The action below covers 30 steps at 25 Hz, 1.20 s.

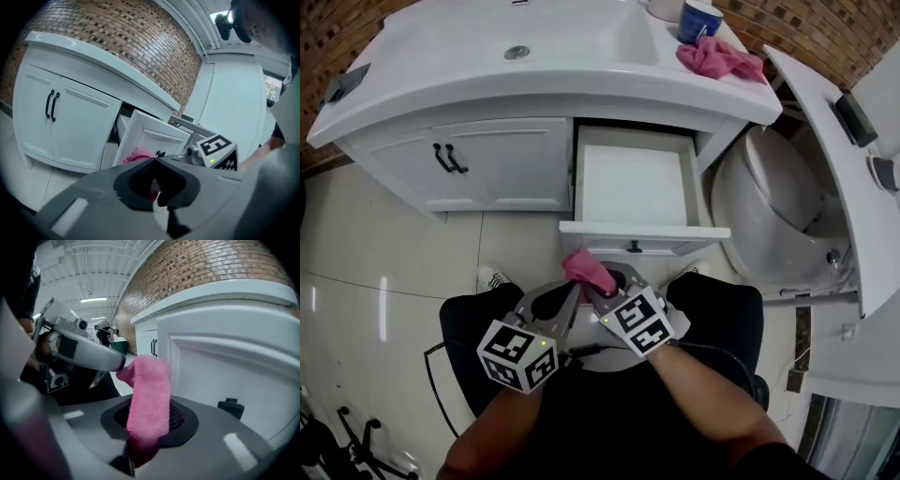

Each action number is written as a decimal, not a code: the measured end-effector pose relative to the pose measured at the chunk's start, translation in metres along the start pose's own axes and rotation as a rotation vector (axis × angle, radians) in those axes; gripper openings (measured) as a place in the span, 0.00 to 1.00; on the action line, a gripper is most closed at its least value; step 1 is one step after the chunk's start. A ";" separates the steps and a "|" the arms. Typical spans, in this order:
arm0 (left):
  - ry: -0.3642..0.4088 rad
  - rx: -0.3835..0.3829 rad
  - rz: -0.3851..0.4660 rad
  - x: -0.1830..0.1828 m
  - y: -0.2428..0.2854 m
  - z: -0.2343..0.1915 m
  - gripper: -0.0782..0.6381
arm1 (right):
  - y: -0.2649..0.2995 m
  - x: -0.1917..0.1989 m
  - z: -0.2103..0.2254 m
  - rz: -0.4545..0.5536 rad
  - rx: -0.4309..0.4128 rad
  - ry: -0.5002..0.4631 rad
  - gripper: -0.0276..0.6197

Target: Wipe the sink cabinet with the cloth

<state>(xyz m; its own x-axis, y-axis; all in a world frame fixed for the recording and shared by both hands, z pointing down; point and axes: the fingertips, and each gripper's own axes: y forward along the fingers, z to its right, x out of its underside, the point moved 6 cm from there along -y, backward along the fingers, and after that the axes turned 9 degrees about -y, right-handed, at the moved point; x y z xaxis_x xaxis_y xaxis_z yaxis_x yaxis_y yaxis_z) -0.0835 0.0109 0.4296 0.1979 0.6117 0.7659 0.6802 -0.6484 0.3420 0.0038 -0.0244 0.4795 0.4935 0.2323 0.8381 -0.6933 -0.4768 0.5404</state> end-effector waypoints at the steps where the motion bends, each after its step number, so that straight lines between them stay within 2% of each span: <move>1: -0.001 0.002 -0.008 0.002 0.001 0.000 0.12 | 0.007 0.005 0.001 -0.003 0.004 0.010 0.19; 7: 0.007 0.009 -0.049 0.009 0.004 0.001 0.12 | 0.026 0.012 -0.001 -0.011 0.003 0.021 0.19; 14: 0.064 0.055 -0.134 0.021 0.019 0.016 0.12 | 0.025 0.023 0.003 -0.028 -0.005 0.057 0.19; 24: 0.069 0.071 -0.129 0.021 0.034 0.028 0.12 | -0.019 0.056 0.048 -0.063 0.108 0.212 0.19; 30: 0.063 0.076 -0.133 0.024 0.042 0.035 0.12 | -0.049 0.082 0.068 -0.093 0.192 0.266 0.19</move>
<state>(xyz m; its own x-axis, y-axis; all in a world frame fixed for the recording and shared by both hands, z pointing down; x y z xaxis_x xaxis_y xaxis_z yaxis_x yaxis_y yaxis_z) -0.0249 0.0143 0.4436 0.0590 0.6586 0.7502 0.7491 -0.5260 0.4028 0.1139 -0.0401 0.5168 0.3783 0.4836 0.7893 -0.5274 -0.5881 0.6131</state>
